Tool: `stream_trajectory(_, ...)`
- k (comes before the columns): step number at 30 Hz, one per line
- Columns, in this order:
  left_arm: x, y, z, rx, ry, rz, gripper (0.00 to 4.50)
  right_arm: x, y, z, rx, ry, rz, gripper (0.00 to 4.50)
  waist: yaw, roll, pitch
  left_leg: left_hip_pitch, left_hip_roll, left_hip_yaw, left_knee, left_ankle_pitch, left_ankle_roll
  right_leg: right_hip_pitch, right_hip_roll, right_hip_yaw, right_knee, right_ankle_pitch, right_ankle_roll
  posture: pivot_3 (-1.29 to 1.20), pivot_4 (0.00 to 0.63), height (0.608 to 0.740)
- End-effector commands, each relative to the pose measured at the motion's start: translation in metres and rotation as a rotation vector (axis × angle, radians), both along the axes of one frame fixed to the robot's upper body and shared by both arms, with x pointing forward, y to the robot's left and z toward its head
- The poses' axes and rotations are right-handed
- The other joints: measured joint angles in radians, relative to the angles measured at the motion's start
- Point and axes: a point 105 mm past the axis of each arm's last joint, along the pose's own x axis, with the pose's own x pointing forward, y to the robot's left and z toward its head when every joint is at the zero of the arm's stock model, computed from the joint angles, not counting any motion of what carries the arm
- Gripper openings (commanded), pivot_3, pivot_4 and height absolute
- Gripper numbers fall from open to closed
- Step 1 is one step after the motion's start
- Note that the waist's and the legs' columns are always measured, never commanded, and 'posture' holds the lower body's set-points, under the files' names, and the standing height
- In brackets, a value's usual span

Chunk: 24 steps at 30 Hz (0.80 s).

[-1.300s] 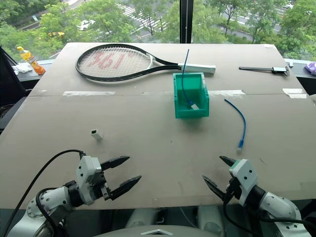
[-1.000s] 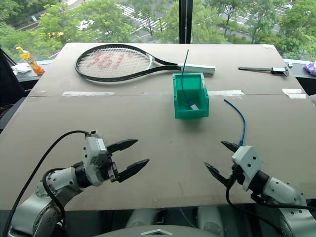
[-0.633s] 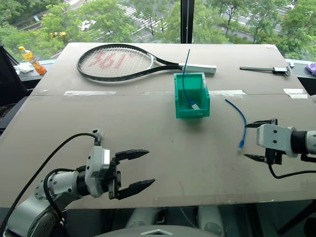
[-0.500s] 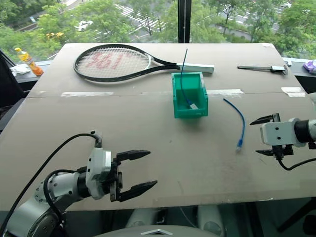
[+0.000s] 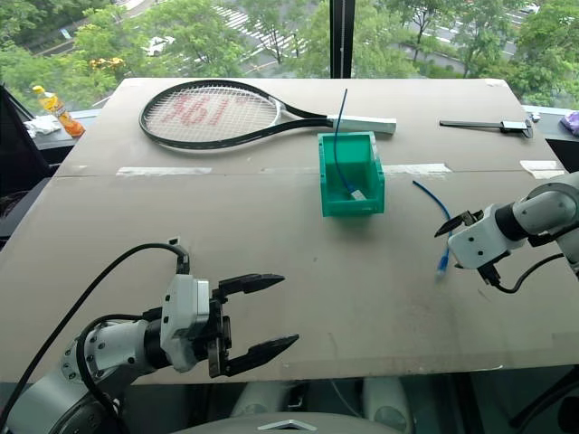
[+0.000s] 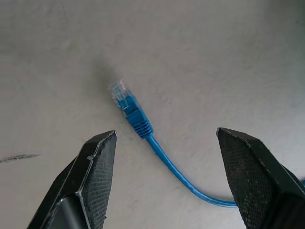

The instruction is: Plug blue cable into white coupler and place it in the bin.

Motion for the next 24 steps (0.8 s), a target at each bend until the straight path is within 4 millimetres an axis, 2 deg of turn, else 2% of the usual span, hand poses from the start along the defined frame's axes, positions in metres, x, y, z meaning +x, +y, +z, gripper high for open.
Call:
stream_trajectory(1,-0.006,-0.003,0.009,-0.003,-0.044,-0.023,4.5,0.002,-0.001,0.004,-0.045,0.001,0.035,3.28,-0.001,0.0,0.0,0.0,0.0,0.0,0.0,0.0,0.0,0.0,0.0,0.0,0.0,0.0,0.0,0.0,0.15,0.74)
stream_trajectory(9,-0.008,-0.004,0.011,-0.005,-0.058,-0.027,4.5,0.008,0.003,-0.013,-0.072,0.046,0.045,3.28,0.002,0.0,0.0,0.002,0.0,0.001,0.0,0.0,0.0,0.001,0.0,0.001,0.001,0.0,0.0,0.0,0.15,0.74)
stream_trajectory(12,-0.009,-0.004,0.014,-0.019,-0.062,-0.044,4.5,0.01,0.002,-0.017,-0.085,0.063,0.031,2.46,0.0,0.0,0.0,0.002,0.0,0.001,0.0,0.0,0.0,0.001,0.0,0.001,0.001,0.0,0.0,0.0,0.15,0.74)
stream_trajectory(14,-0.01,-0.003,0.016,-0.027,-0.061,-0.054,4.5,0.01,0.0,-0.019,-0.1,0.073,0.03,1.51,0.0,0.0,0.0,0.002,0.0,0.002,0.0,0.0,0.0,0.001,0.0,0.001,0.001,0.0,0.0,0.0,0.15,0.74)
stream_trajectory(17,0.002,0.003,0.011,-0.027,-0.055,-0.054,4.5,0.012,-0.001,-0.02,-0.106,0.076,0.018,0.12,-0.004,0.0,0.0,0.007,0.0,0.002,0.0,0.0,0.0,0.005,0.0,0.002,0.001,0.0,0.0,0.0,0.15,0.74)
stream_trajectory(21,0.02,0.013,0.002,-0.022,-0.049,-0.043,4.5,0.018,0.002,-0.017,-0.097,0.052,-0.013,0.12,-0.007,0.0,0.0,0.014,0.001,0.003,0.0,0.0,0.0,0.012,0.0,0.002,0.001,0.0,0.0,0.0,0.15,0.74)
stream_trajectory(24,0.027,0.019,-0.002,-0.021,-0.052,-0.028,4.5,0.018,0.017,-0.012,-0.017,0.085,-0.059,0.12,-0.014,0.0,0.0,0.014,0.001,0.003,0.0,0.0,0.0,0.011,0.0,0.002,0.001,0.0,0.0,0.0,0.15,0.74)
